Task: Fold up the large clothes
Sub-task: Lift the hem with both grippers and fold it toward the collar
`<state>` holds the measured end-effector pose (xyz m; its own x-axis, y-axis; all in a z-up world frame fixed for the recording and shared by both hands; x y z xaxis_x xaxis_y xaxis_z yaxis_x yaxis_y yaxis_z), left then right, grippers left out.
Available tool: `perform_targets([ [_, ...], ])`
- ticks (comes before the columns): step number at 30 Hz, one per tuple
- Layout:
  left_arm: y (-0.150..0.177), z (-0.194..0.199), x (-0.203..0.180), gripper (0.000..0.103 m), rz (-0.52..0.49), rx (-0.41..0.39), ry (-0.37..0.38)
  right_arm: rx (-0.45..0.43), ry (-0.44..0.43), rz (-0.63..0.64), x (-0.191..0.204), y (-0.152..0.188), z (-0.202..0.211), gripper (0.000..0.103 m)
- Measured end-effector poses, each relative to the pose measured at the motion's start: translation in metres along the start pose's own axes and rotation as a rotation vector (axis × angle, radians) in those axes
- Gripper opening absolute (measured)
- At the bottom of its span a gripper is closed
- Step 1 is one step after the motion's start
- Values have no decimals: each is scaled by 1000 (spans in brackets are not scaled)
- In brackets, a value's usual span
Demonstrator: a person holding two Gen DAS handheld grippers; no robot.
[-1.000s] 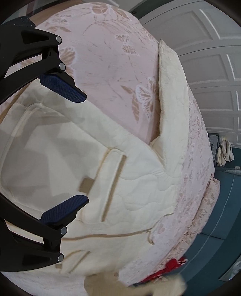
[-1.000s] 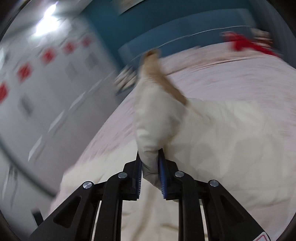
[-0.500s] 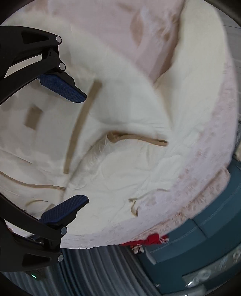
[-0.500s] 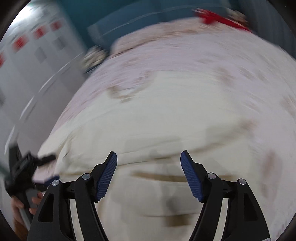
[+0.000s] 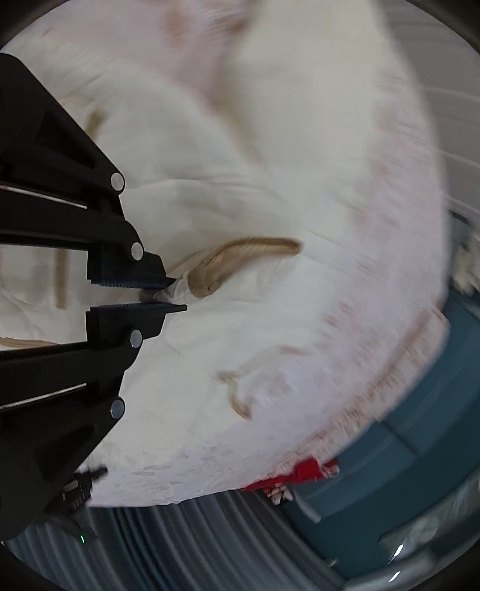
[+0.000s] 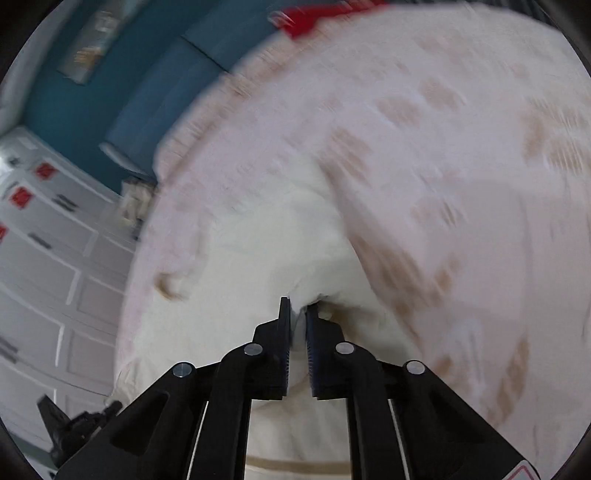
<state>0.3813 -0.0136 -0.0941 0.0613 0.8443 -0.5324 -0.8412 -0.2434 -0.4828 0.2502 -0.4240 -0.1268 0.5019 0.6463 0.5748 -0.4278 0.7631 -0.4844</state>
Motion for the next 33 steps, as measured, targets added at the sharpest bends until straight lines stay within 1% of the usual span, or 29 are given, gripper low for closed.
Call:
perform_targets([
  [2, -17, 27, -12, 5, -66, -97, 15, -78, -22, 58, 18, -6, 24, 7],
  [3, -19, 30, -15, 5, -86, -117, 10, -112, -32, 94, 24, -7, 32, 6],
  [4, -17, 28, -14, 6, -110, -120, -11, -118, -19, 114, 25, -6, 30, 6],
  [5, -11, 19, -10, 6, -135, -99, -46, -98, 25, 149, 22, -1, 20, 6],
  [6, -1, 1, -2, 6, -161, -61, -101, -71, 62, 166, 17, 5, 10, 6],
  [7, 11, -17, 6, 5, -177, -16, -151, -17, 118, 170, 5, 15, -7, 6],
  [9, 34, -44, 23, 5, -182, 57, -211, 44, 173, 164, -11, 28, -26, 6],
  [10, 43, -49, 31, 5, -173, 73, -217, 54, 190, 166, -19, 34, -31, 6],
  [12, 54, -53, 39, 6, -172, 61, -216, 61, 196, 174, -25, 39, -34, 6],
  [14, 58, -53, 39, 6, -198, 39, -232, 68, 219, 204, -25, 39, -35, 6],
  [15, 58, -54, 39, 6, -207, 34, -239, 68, 231, 214, -24, 40, -34, 8],
  [16, 59, -55, 39, 6, -221, 26, -248, 62, 260, 228, -22, 39, -30, 11],
  [17, 60, -56, 38, 6, -242, 13, -258, 35, 296, 235, -18, 39, -20, 16],
  [18, 63, -55, 37, 6, -253, 1, -262, -20, 316, 237, -11, 40, -2, 21],
  [20, 64, -53, 40, 7, -265, -24, -262, -131, 331, 270, 9, 41, 27, 23],
  [21, 66, -51, 40, 7, -265, -30, -259, -175, 307, 310, 28, 47, 41, 23],
  [22, 66, -52, 40, 7, -263, -36, -255, -168, 274, 338, 41, 53, 42, 23],
  [24, 66, -54, 38, 7, -261, -47, -248, -78, 171, 439, 83, 79, 27, 22],
  [26, 66, -54, 38, 7, -261, -52, -243, -6, 104, 510, 113, 104, 7, 22],
  [27, 66, -54, 38, 7, -261, -55, -241, 17, 94, 534, 122, 114, -1, 22],
  [28, 66, -54, 38, 7, -262, -58, -239, 57, 81, 583, 136, 130, -15, 22],
  [30, 66, -55, 38, 7, -262, -66, -233, 101, 81, 623, 145, 150, -35, 22],
  [31, 67, -55, 39, 7, -261, -68, -229, 123, 84, 626, 145, 156, -43, 22],
  [32, 68, -55, 40, 7, -261, -71, -226, 154, 103, 624, 140, 164, -54, 22],
  [33, 68, -56, 40, 7, -260, -72, -223, 165, 122, 625, 134, 169, -61, 20],
])
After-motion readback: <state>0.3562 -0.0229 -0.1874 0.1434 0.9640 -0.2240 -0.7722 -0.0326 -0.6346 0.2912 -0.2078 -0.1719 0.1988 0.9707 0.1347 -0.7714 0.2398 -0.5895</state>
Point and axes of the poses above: each gripper's, at about its wrist camera, not at the fingertips, and z roughly against the way its jaws point, x to its left, y to its underside, the point moved 6 cm from there along -z, roughly the way its jaws point, and after that the axes turned 3 degrees about y, right-handed, at the moved point
